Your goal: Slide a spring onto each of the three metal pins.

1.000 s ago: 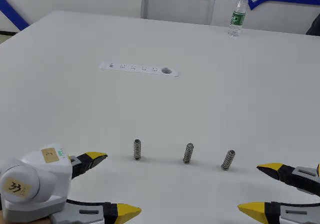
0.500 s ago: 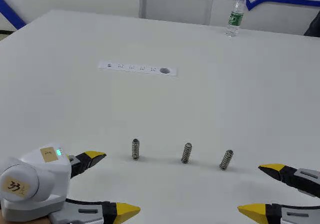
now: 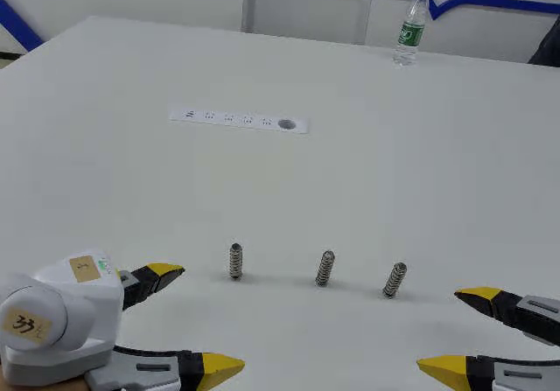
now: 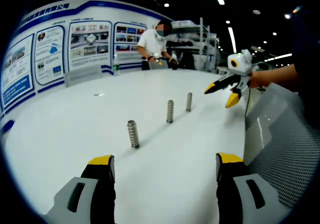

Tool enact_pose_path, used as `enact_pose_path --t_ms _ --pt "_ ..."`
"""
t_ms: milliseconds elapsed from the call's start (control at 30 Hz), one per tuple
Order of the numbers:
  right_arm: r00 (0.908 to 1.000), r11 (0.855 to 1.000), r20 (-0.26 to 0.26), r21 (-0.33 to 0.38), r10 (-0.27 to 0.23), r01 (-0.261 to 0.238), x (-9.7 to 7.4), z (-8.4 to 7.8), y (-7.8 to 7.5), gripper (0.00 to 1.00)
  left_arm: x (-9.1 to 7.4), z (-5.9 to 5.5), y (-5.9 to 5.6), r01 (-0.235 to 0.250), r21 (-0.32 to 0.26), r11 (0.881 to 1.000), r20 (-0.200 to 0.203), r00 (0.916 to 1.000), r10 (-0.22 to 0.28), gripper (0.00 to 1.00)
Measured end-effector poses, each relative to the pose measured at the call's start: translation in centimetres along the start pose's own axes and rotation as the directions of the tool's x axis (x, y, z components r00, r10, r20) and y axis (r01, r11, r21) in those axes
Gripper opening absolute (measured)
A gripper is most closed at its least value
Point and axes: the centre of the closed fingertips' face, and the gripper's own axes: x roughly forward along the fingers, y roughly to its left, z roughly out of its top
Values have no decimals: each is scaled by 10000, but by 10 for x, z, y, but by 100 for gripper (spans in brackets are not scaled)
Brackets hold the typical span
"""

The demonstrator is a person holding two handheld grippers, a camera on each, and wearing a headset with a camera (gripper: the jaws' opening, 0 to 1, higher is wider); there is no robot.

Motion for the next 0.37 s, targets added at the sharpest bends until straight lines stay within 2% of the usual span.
enact_pose_path --t_ms 367 --pt "10000 10000 -41 82 5 -5 0 -1 -1 68 0 -1 -1 -16 -21 10000 -36 10000 16 84"
